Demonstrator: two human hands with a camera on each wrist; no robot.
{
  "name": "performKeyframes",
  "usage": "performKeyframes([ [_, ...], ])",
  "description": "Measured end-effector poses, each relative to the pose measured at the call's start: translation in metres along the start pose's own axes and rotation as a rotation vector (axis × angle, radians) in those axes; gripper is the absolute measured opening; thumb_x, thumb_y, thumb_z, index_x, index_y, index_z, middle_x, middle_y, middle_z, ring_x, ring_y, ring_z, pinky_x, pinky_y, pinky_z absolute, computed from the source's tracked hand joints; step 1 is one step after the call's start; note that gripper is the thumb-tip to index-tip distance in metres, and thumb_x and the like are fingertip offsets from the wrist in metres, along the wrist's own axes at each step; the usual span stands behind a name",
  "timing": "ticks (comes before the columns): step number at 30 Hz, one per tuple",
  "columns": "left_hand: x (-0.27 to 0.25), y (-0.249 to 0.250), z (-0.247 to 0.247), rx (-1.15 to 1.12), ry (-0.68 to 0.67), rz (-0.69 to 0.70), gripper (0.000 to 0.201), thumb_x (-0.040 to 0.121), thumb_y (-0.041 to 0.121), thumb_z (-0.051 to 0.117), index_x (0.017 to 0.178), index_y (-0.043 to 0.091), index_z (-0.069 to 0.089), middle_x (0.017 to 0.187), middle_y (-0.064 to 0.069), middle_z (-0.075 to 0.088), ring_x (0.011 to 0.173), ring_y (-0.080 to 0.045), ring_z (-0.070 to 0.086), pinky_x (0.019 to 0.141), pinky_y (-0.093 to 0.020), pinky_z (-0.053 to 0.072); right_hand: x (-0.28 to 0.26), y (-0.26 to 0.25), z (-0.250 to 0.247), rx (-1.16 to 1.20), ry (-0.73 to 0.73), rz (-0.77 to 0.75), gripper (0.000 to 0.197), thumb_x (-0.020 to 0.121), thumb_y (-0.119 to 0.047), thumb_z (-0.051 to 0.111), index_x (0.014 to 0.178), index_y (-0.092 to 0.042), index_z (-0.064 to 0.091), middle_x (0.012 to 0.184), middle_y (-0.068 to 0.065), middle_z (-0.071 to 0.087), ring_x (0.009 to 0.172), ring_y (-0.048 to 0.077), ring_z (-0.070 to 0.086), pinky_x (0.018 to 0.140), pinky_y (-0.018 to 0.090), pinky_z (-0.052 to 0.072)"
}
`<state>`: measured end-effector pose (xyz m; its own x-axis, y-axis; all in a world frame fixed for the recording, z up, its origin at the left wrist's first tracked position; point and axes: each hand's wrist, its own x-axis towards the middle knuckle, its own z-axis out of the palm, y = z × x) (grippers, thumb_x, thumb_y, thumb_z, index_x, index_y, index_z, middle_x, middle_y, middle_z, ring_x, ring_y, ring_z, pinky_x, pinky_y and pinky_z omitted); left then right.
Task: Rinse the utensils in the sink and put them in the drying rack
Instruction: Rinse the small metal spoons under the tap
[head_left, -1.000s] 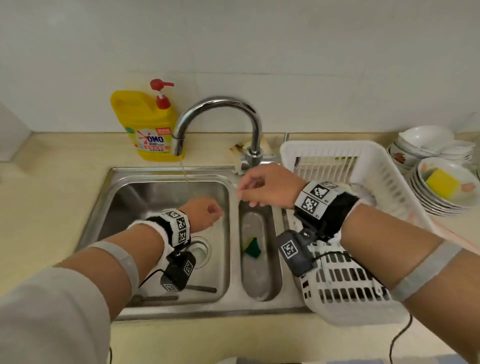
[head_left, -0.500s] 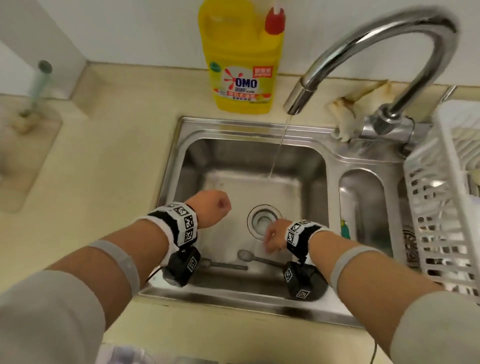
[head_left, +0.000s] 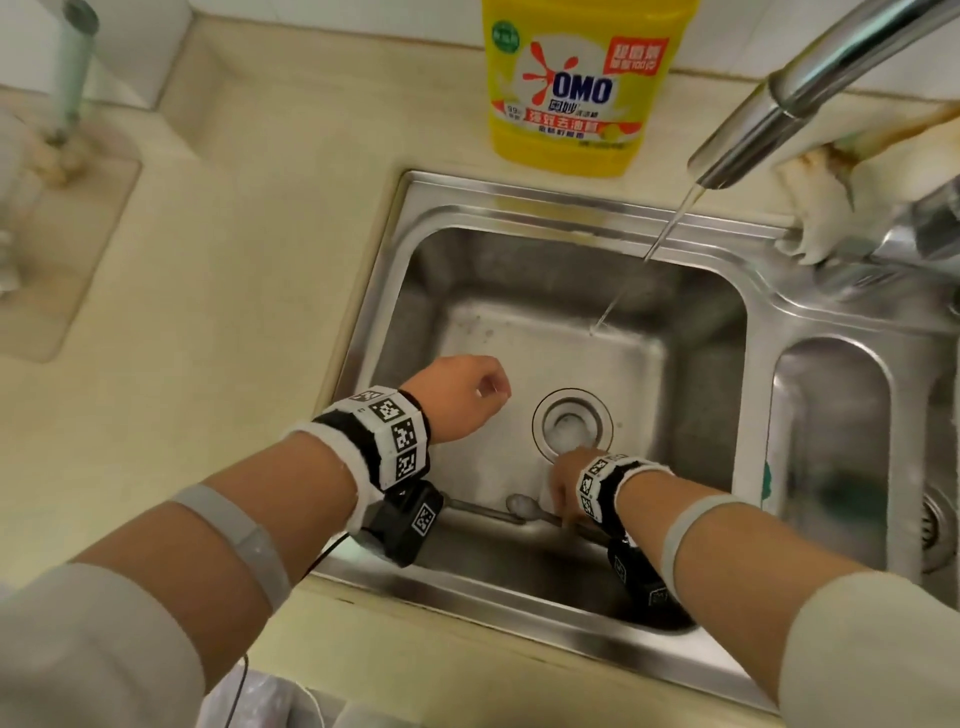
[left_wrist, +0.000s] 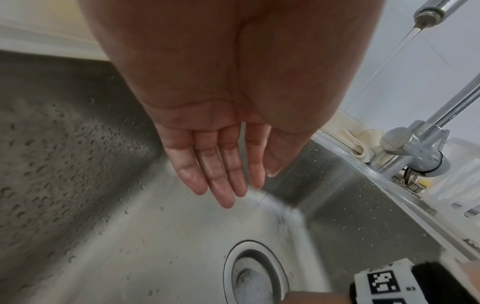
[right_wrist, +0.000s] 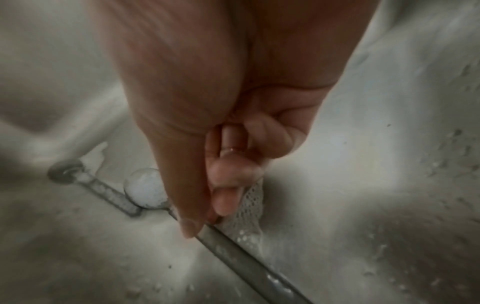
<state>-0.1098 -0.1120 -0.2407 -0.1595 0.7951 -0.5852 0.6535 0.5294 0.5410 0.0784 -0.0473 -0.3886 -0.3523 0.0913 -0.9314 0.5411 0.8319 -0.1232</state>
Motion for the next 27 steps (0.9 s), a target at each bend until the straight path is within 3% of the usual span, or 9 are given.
performKeyframes([
  [3,-0.001,-0.002,0.000,0.007,-0.001,-0.006,0.014,0.095,0.027,0.058,0.104,0.022,0.068,0.098,0.007,0.066,0.085,-0.009,0.060,0.080,-0.022,0.045,0.004,-0.004,0.002,0.047,-0.041,-0.054,0.034,0.054,-0.046,0.082,0.074,-0.020,0.073,0.079,-0.003,0.075,0.071,0.020,0.070,0.076,0.036,0.062],
  [6,-0.003,-0.003,0.000,0.006,-0.009,-0.016,0.015,0.096,0.027,0.058,0.105,0.022,0.068,0.100,0.006,0.067,0.088,-0.010,0.060,0.080,-0.022,0.044,0.002,-0.005,0.003,0.033,-0.074,-0.133,0.045,0.057,-0.056,0.078,0.083,-0.018,0.077,0.081,-0.004,0.076,0.075,0.020,0.072,0.079,0.038,0.062],
  [9,-0.005,-0.004,0.002,0.000,-0.007,-0.020,0.015,0.096,0.027,0.058,0.106,0.022,0.068,0.099,0.007,0.066,0.089,-0.010,0.061,0.079,-0.021,0.044,-0.002,-0.004,0.006,0.046,-0.095,-0.141,0.051,0.049,-0.061,0.078,0.080,-0.021,0.077,0.079,-0.005,0.076,0.077,0.019,0.073,0.081,0.041,0.061],
  [15,-0.010,-0.010,0.005,-0.005,-0.010,-0.034,0.018,0.096,0.028,0.057,0.108,0.020,0.068,0.104,0.004,0.067,0.091,-0.013,0.062,0.083,-0.025,0.048,-0.014,-0.007,0.004,0.035,-0.120,-0.132,0.051,0.063,-0.053,0.084,0.099,-0.017,0.078,0.094,0.003,0.076,0.090,0.023,0.072,0.087,0.039,0.059],
  [20,-0.011,-0.014,0.008,-0.015,-0.012,-0.046,0.018,0.097,0.028,0.056,0.108,0.021,0.067,0.103,0.005,0.067,0.093,-0.014,0.063,0.083,-0.025,0.047,-0.011,-0.003,0.005,0.108,-0.088,-0.178,0.028,0.065,-0.045,0.086,0.080,-0.022,0.079,0.080,-0.005,0.077,0.080,0.017,0.073,0.081,0.038,0.062],
  [24,-0.012,-0.016,0.009,-0.030,-0.004,-0.038,0.017,0.096,0.029,0.057,0.108,0.021,0.067,0.104,0.004,0.067,0.092,-0.013,0.063,0.087,-0.028,0.050,-0.011,-0.012,0.002,0.049,0.000,-0.167,0.028,0.071,-0.040,0.085,0.088,-0.017,0.078,0.090,-0.001,0.076,0.083,0.018,0.070,0.072,0.029,0.056],
  [27,-0.012,-0.019,0.008,-0.044,-0.001,-0.045,0.016,0.096,0.030,0.057,0.107,0.023,0.066,0.104,0.005,0.067,0.092,-0.012,0.063,0.087,-0.028,0.051,-0.009,-0.019,0.000,-0.029,0.034,-0.178,0.025,0.073,-0.037,0.083,0.088,-0.018,0.076,0.093,0.000,0.074,0.087,0.023,0.069,0.074,0.028,0.055],
])
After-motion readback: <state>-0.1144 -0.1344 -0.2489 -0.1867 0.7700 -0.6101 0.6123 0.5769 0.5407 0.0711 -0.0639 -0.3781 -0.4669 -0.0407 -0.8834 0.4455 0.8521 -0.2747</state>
